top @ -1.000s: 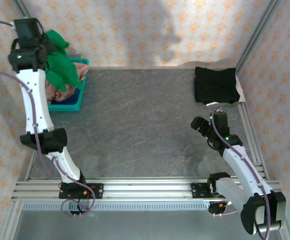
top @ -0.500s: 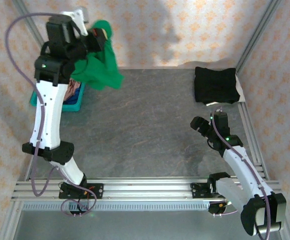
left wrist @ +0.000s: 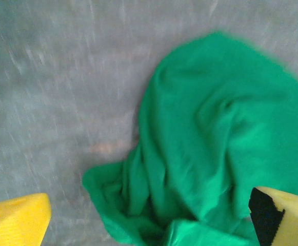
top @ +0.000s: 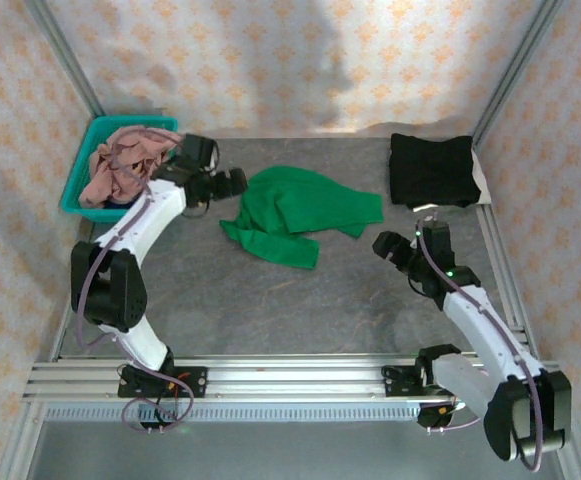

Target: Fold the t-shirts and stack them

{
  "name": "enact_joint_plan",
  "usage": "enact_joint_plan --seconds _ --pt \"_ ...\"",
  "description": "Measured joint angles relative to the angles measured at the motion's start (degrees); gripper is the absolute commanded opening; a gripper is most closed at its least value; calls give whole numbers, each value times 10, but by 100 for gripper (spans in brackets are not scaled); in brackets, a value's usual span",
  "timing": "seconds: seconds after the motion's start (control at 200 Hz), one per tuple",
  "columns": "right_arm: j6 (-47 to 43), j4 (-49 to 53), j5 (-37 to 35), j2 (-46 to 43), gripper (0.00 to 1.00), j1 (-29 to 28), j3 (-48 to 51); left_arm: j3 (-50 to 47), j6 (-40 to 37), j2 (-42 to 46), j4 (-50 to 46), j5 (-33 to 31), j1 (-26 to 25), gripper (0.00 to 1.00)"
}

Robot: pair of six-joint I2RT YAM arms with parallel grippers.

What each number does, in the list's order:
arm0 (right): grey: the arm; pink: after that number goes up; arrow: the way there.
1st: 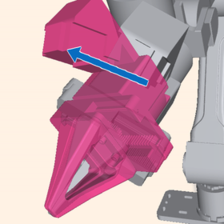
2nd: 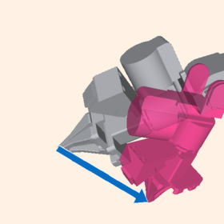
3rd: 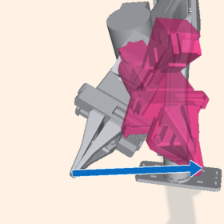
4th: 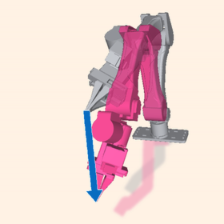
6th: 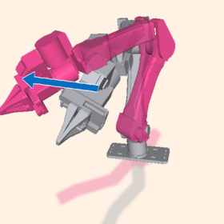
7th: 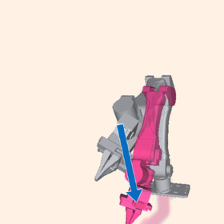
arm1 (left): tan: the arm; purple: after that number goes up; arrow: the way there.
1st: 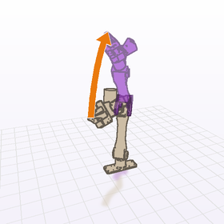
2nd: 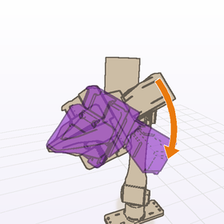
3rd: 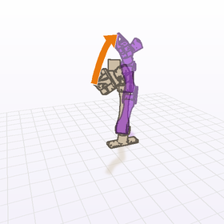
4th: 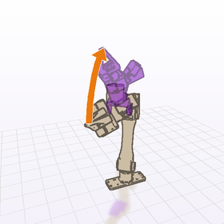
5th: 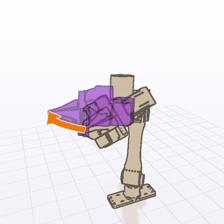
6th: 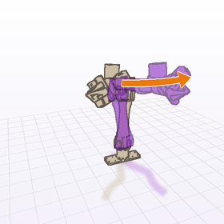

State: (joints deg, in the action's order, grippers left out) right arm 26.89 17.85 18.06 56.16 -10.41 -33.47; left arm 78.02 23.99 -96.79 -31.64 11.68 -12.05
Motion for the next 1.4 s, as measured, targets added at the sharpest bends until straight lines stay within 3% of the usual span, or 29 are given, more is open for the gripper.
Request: enact_joint_plan --seconds 0.17,0.255,0.47,0.691,0.746,0.781,0.826,0.951,1.131,1.396 --pt "-6 -27 -13 124 86 -42 -31 -91 2 -16 58 0 -77 100" --pt "-19 -44 -33 214 82 -49 -81 -122 10 -30 91 3 -86 91" --pt "-45 -79 -125 405 72 -47 -222 -153 24 -59 113 -7 -81 54" --pt "-40 -97 -151 530 57 -26 -309 -152 27 -61 117 -19 -80 18" --pt "-33 -93 -153 529 46 -25 -310 -152 28 -60 115 -22 -80 14" --pt "-30 -93 -158 530 34 -25 -311 -152 27 -58 113 -23 -79 11" --pt "-21 -88 -168 532 21 -21 -311 -152 24 -53 108 -23 -76 0" --pt "-21 -58 -169 532 0 -6 -326 -151 14 -9 78 -13 -45 0" --pt "-27 -28 -170 459 0 -4 -320 -121 -2 146 12 -17 33 0" --pt "-38 57 -188 84 0 -22 -313 -3 -27 370 -85 -78 43 0"
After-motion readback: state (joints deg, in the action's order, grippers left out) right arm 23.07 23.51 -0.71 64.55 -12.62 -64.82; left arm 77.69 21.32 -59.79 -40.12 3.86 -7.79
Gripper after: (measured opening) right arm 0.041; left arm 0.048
